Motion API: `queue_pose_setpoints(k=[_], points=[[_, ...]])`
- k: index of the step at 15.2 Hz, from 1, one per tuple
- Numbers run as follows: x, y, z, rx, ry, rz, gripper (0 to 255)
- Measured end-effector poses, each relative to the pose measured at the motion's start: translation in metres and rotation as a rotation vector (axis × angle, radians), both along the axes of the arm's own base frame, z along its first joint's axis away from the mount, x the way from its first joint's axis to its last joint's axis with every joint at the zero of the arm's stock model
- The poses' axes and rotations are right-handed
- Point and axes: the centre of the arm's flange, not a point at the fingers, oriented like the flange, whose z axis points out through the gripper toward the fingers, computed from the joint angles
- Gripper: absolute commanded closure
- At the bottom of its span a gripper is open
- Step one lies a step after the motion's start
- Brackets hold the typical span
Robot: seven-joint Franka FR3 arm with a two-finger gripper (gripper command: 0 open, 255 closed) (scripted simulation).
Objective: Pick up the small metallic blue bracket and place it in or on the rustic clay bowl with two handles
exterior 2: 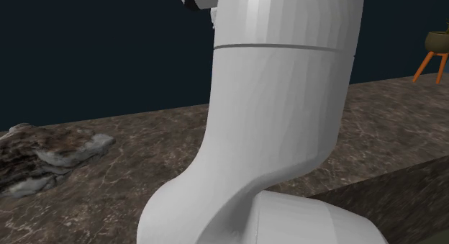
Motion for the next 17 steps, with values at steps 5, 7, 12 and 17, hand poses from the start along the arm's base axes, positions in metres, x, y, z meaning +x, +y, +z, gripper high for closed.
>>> queue_pose_setpoints(k=[5,7,12,17], points=[[0.001,-0.001,-0.027,0.0,0.0,0.001,255],[0.001,0.0,-0.038,0.0,0.0,0.001,255],[0.0,-0.001,-0.063,0.0,0.0,0.001,255],[0.0,-0.001,-0.065,0.0,0.0,0.001,255]])
